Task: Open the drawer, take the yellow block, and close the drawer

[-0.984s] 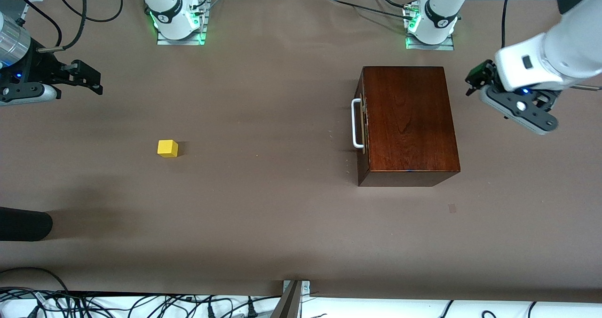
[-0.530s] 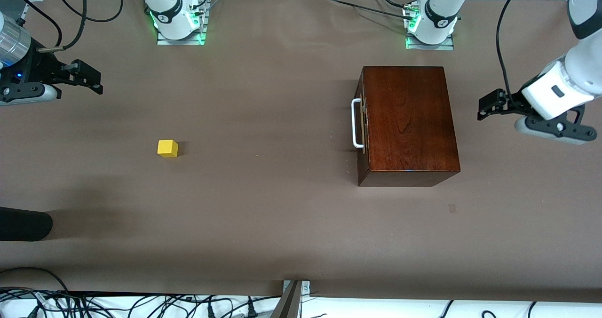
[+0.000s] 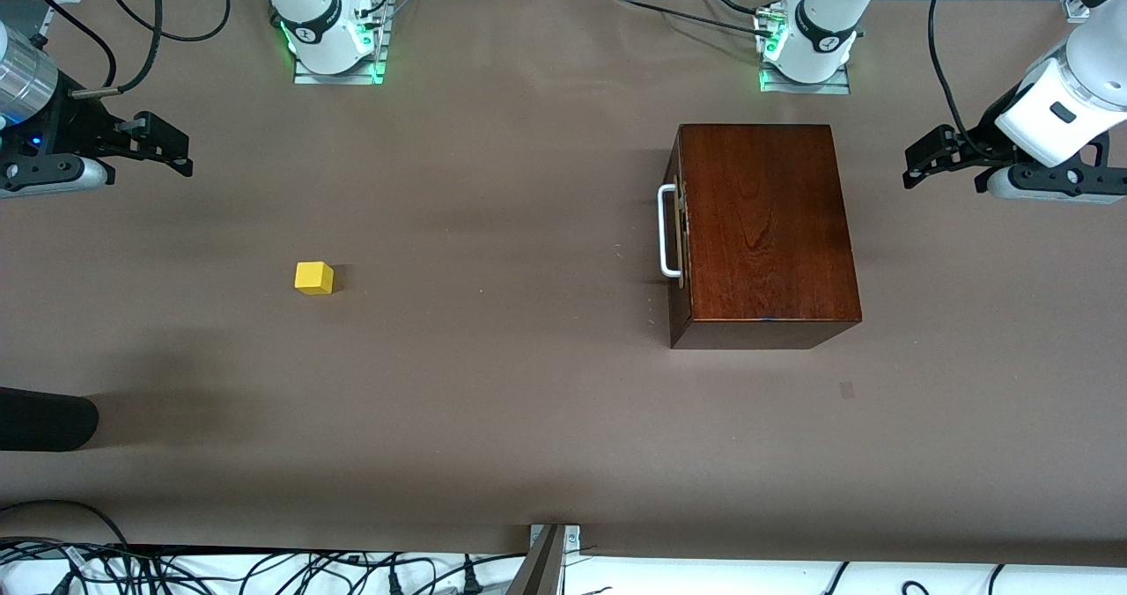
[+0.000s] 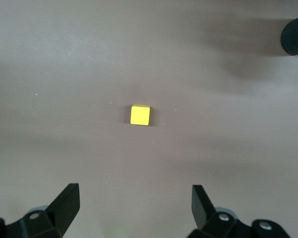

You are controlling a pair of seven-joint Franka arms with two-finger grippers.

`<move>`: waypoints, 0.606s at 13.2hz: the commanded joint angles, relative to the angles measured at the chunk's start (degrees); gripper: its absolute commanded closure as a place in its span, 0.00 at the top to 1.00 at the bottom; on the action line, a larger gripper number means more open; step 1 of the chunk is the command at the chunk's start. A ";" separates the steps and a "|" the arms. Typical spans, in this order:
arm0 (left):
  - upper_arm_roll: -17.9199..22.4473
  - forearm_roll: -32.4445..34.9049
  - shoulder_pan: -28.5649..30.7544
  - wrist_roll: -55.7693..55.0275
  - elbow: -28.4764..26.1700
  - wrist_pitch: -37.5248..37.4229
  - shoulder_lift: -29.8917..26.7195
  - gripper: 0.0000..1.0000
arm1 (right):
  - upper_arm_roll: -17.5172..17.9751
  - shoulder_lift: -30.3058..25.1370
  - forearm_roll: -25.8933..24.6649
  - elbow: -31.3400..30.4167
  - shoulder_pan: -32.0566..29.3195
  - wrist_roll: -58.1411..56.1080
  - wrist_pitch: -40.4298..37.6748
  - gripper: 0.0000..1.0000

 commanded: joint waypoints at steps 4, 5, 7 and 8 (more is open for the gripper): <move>0.03 4.00 -0.79 -0.43 0.98 0.79 0.36 1.00 | 0.19 0.36 -0.63 1.36 -0.17 0.08 -1.36 1.00; 0.03 4.09 -0.79 -0.43 1.07 0.61 0.37 1.00 | 0.19 0.36 -0.63 1.36 -0.17 0.08 -1.36 1.00; 0.03 4.09 -0.71 -0.35 2.55 0.52 1.41 1.00 | 0.19 0.36 -0.63 1.36 -0.17 0.08 -1.36 1.00; 0.03 4.09 -0.79 -0.35 3.17 0.52 2.03 1.00 | 0.19 0.36 -0.63 1.36 -0.17 0.08 -1.36 1.00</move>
